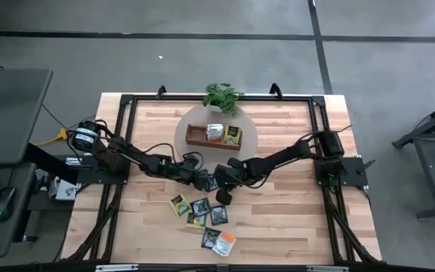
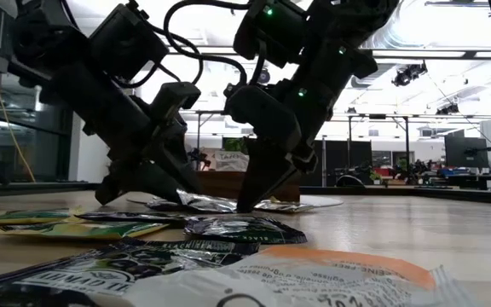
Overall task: Pick & Place Tea
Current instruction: Put the purple tea bag into the left section of the wooden organizer
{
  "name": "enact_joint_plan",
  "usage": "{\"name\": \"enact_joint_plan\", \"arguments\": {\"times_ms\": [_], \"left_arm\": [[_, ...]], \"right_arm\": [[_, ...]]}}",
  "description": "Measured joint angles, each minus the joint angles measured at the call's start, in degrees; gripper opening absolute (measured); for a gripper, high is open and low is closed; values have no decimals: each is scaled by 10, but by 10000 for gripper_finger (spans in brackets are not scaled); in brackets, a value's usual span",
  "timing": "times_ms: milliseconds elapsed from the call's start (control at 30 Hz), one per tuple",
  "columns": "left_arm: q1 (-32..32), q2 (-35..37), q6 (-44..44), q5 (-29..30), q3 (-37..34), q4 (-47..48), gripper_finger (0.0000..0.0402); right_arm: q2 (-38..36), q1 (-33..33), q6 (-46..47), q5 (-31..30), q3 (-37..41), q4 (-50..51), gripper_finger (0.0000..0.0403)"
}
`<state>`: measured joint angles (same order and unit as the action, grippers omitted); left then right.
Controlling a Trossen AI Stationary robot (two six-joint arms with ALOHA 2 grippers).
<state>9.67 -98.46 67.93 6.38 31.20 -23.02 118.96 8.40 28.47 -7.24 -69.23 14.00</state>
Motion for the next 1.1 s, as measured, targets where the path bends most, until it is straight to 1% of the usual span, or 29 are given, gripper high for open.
{"name": "enact_joint_plan", "arguments": {"times_ms": [200, 300, 367, 500, 533, 800, 967, 1100], "left_arm": [[0, -1, 20, -9, 15, 23, 105], [1, -1, 20, 0, 16, 25, 92], [1, -1, 19, 2, 17, 28, 73], [1, -1, 4, 3, 18, 29, 15], [1, -1, -2, 2, 18, 29, 8], [1, 4, -38, 3, 17, 27, 2], [0, 27, -69, -4, 17, 31, 1], [0, 74, -98, -12, 16, 60, 0]], "right_arm": [[1, -4, -2, 2, 1, -17, 0], [1, -4, -4, 1, 1, -18, 0], [1, -4, -4, 1, 1, -19, 0], [2, -4, -4, -1, 1, -22, 0], [2, -4, -4, -1, 1, -23, 0], [-5, -5, -8, -2, 2, -23, 0], [-41, -2, -17, -9, 6, -5, 0], [-82, 1, -24, -17, 8, 19, 0]]}}
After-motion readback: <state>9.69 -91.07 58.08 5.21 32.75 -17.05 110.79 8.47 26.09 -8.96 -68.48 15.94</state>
